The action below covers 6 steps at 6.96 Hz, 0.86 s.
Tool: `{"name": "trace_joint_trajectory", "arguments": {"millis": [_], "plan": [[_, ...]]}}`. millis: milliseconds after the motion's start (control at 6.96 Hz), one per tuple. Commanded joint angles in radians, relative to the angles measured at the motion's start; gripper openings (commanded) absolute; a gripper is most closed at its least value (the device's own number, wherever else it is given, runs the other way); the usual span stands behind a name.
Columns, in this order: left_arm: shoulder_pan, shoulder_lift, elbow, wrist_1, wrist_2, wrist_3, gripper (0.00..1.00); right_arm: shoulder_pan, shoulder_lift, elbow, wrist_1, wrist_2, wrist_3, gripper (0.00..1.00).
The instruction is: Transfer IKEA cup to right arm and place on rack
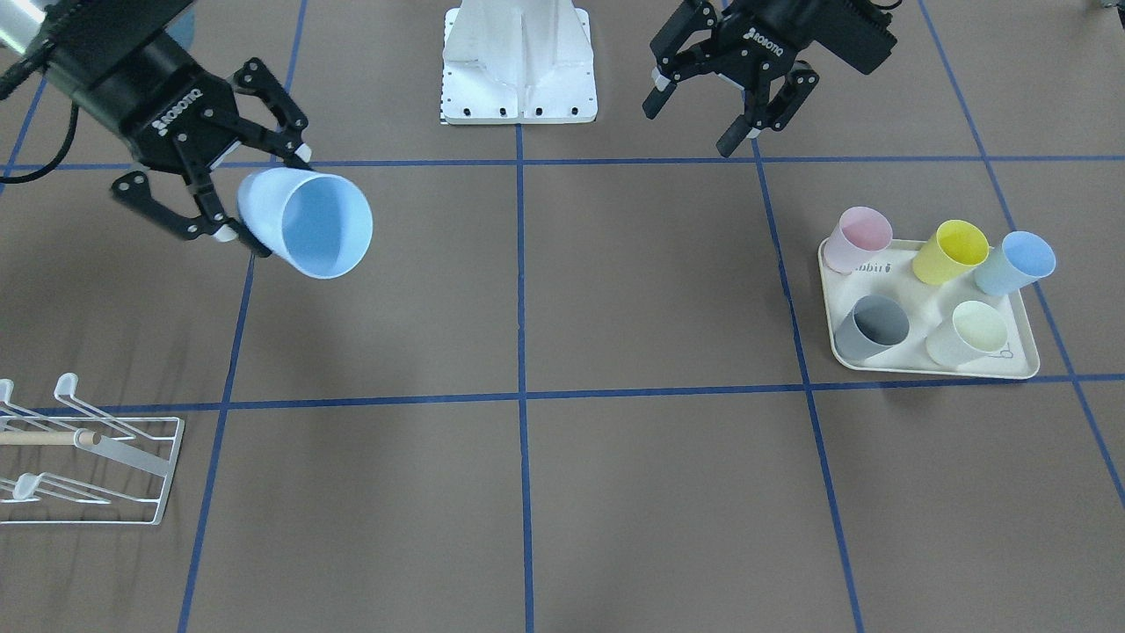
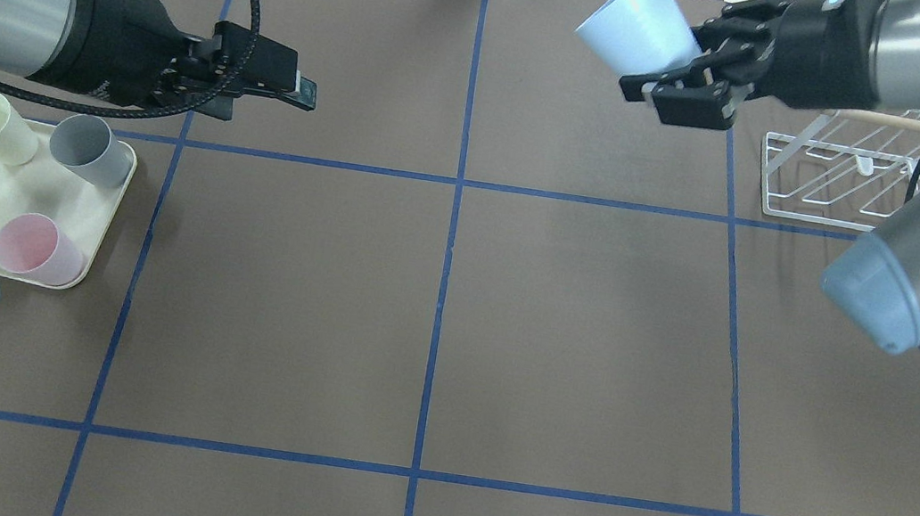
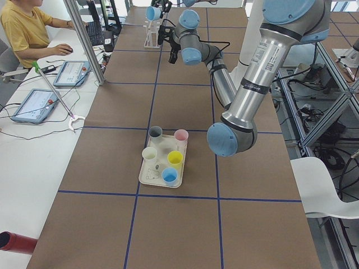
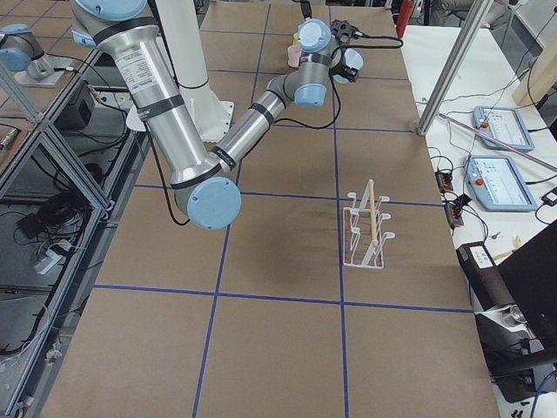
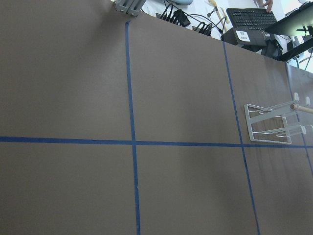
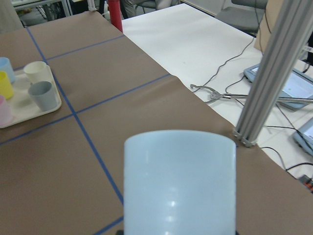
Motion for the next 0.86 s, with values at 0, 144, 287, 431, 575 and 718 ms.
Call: {"name": "trace_joint_trajectory", "arguments": {"millis": [0, 144, 287, 431, 575, 718], "plan": [[-0.003, 0.009, -0.002, 0.000, 0.000, 0.008, 1.00, 0.103, 0.051, -0.092, -0.169, -0.057, -0.358, 0.00], [-0.003, 0.009, -0.002, 0.000, 0.000, 0.008, 1.00, 0.134, 0.088, -0.176, -0.232, -0.059, -0.598, 0.00], [-0.003, 0.011, -0.002, -0.002, 0.002, 0.008, 1.00, 0.171, 0.092, -0.221, -0.298, -0.105, -0.790, 0.00], [-0.003, 0.011, -0.004, 0.000, 0.002, 0.007, 1.00, 0.176, 0.094, -0.235, -0.380, -0.269, -1.061, 0.00], [-0.003, 0.012, -0.006, -0.002, 0.017, 0.005, 1.00, 0.173, 0.111, -0.241, -0.483, -0.421, -1.296, 0.00], [-0.001, 0.012, -0.007, -0.002, 0.025, 0.004, 1.00, 0.171, 0.112, -0.256, -0.513, -0.511, -1.455, 0.00]]}}
